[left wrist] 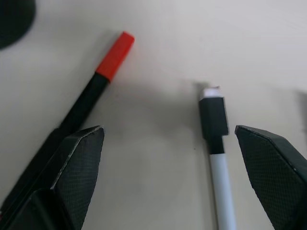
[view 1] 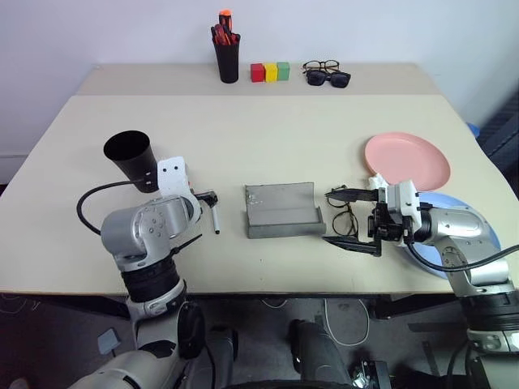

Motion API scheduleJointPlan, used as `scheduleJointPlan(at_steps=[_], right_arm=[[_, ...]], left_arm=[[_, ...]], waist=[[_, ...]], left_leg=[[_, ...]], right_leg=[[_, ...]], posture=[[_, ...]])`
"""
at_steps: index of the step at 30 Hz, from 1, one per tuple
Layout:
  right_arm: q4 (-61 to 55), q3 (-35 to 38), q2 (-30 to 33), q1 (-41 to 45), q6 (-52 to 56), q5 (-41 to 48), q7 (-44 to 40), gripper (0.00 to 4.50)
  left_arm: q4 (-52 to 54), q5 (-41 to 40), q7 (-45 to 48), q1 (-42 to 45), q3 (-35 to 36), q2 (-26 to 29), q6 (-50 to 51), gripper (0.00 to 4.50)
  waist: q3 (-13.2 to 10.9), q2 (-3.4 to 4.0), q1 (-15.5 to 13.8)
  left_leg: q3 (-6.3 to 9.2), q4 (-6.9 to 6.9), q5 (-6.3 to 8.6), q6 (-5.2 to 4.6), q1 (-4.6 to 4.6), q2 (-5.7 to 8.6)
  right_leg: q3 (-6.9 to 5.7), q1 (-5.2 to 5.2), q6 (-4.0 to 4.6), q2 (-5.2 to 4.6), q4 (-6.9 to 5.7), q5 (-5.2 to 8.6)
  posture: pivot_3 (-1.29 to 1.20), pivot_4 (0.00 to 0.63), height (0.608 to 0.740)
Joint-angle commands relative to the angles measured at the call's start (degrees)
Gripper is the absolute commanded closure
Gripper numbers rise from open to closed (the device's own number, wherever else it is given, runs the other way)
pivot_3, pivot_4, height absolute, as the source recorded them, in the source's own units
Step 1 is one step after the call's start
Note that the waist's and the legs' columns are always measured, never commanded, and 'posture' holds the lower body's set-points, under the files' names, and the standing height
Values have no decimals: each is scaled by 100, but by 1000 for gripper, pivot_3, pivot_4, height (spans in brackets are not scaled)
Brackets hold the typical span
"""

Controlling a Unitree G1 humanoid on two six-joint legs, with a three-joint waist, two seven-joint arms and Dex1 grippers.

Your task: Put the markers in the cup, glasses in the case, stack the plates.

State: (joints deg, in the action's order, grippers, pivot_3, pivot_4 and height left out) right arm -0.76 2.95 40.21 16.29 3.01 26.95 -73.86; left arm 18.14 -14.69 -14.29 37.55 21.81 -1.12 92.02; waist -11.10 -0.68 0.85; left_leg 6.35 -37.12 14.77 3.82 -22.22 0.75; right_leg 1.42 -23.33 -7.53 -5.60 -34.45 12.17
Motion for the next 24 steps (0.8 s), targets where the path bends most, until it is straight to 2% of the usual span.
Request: scheduleJointPlan(at_steps=[1, 7, 8, 18, 22, 24], right_arm=[[-118, 81, -16, 28, -116, -6, 54, 0], [-151, 121, -32, -4, -152, -45, 152, 0], [-145, 126, -31, -5, -165, -51, 162, 0], [-19, 132, -50, 92, -190, -54, 236, 0], [66, 69, -96, 178, -237, -123, 265, 0], [82, 65, -102, 221, -223, -124, 261, 0]], left_arm=[[-218, 77, -22, 141, 11, 26, 48, 1306], [-547, 129, -24, 262, 99, -73, 48, 4304], [-562, 127, -20, 270, 99, -74, 48, 4471], [-212, -206, 289, 52, -260, 191, 48, 4471], [-203, -98, 203, 78, -171, 130, 48, 4471], [-171, -112, 300, 92, -324, 277, 48, 4471]], waist=[[0, 0, -2], [2, 3, 27], [2, 3, 32], [1, 1, 30], [0, 0, 11], [0, 0, 11]], left_leg=[[0, 0, 0, 0, 0, 0], [0, 0, -10, 18, 9, 0], [0, 0, -12, 20, 12, 0], [0, 1, -15, 25, 8, 0], [0, 1, -17, 28, 7, 0], [1, 1, -17, 28, 7, 0]], right_leg=[[0, 0, -1, 0, -1, 0], [0, 3, -13, 0, -4, -1], [0, 4, -11, 0, -4, -2], [1, 4, -15, 0, -2, -6], [1, 3, -15, 0, -2, -6], [1, 3, -15, 0, -2, -6]], posture=[[0, 150, 740], [0, 150, 740], [0, 150, 740], [0, 150, 740], [0, 150, 740], [0, 150, 740]])
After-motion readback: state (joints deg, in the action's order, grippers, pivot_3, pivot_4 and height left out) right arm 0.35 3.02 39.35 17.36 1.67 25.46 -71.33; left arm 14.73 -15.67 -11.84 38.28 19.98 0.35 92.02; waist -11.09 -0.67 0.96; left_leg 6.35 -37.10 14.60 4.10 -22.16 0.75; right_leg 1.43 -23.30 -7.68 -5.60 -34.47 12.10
